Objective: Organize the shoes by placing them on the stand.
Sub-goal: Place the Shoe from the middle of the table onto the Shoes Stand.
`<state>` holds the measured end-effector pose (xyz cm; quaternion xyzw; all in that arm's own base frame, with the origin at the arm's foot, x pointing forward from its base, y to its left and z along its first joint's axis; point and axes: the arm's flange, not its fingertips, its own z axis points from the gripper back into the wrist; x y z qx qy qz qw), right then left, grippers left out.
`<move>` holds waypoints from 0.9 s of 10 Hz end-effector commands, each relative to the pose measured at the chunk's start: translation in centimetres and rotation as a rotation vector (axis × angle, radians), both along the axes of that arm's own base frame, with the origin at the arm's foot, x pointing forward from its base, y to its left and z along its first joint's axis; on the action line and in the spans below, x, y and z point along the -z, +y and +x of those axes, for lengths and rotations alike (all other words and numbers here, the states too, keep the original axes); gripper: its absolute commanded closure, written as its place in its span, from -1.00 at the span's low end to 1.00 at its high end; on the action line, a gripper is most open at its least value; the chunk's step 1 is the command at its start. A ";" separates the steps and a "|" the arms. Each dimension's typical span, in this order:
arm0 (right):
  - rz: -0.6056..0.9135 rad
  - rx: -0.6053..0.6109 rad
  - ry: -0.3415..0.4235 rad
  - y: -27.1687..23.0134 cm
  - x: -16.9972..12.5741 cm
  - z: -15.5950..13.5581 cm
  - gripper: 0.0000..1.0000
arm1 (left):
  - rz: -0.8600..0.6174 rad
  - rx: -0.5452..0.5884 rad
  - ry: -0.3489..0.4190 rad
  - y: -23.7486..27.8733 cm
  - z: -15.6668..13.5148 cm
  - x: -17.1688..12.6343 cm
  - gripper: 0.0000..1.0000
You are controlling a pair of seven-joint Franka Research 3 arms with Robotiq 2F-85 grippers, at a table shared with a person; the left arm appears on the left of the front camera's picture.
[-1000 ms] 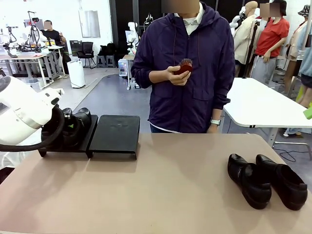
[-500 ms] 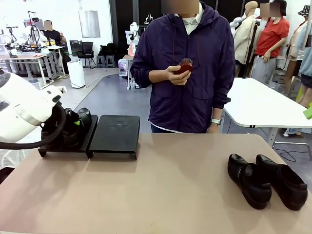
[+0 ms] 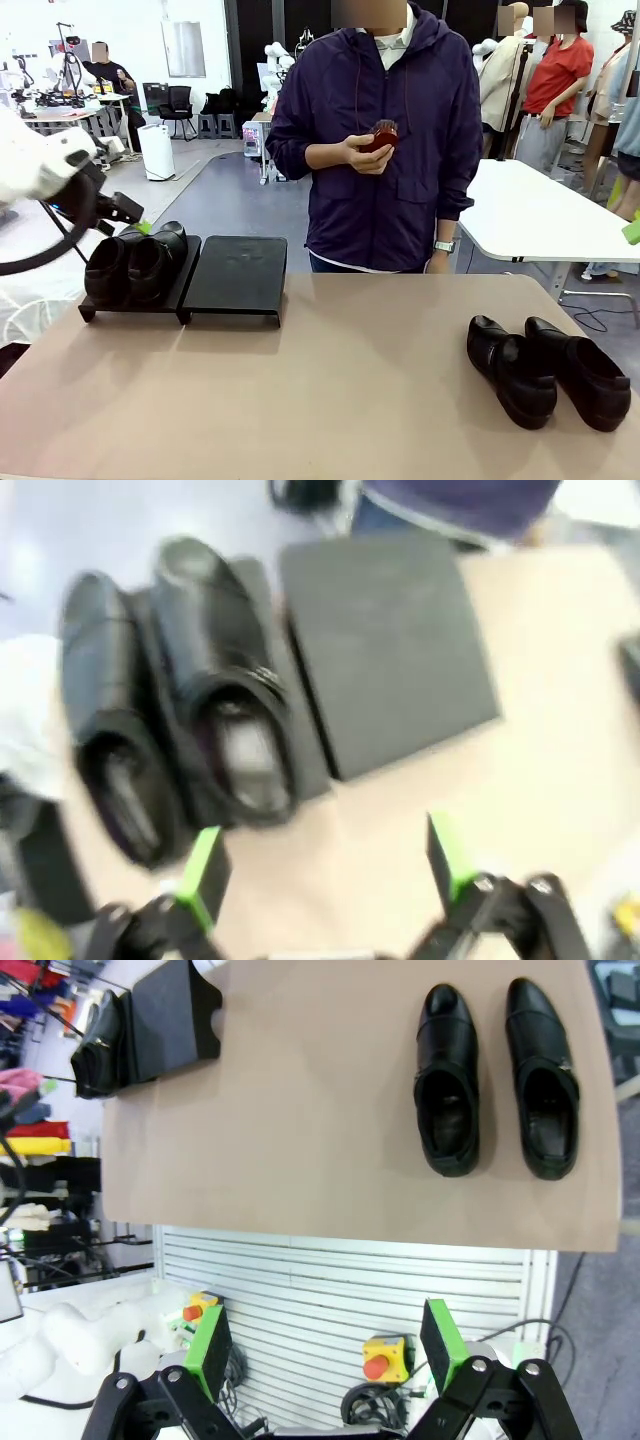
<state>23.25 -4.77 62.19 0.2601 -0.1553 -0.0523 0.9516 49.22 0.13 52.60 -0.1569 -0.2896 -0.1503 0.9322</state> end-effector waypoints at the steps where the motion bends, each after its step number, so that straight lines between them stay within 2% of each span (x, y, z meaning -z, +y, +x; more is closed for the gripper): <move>1: 0.013 -0.018 -0.007 -0.1 -0.3 0.1 -1.00 | -0.005 0.272 0.216 2.4 -5.5 -4.9 -1.00; 2: 0.013 -0.018 -0.007 -0.1 -0.3 0.1 -1.00 | -0.027 0.387 0.266 3.3 -8.6 -6.5 -1.00; 4: 0.013 -0.018 -0.007 -0.1 -0.3 0.1 -1.00 | -0.027 0.369 0.259 4.6 -14.6 -8.8 -1.00; 5: 0.013 -0.018 -0.007 -0.1 -0.3 0.1 -1.00 | -0.010 0.322 0.252 5.1 -18.0 -9.7 -1.00; 6: 0.013 -0.018 -0.007 -0.1 -0.3 0.1 -1.00 | 0.039 0.299 0.287 5.5 -20.7 -10.3 -1.00; 7: 0.013 -0.018 -0.007 -0.1 -0.3 0.1 -1.00 | 0.042 0.271 0.286 5.9 -22.0 -10.8 -1.00; 8: 0.013 -0.018 -0.007 -0.1 -0.3 0.1 -1.00 | 0.018 0.216 0.266 6.8 -21.7 -10.6 -1.00; 9: 0.013 -0.018 -0.007 -0.1 -0.3 0.1 -1.00 | -0.008 0.201 0.287 7.9 -19.9 -9.2 -1.00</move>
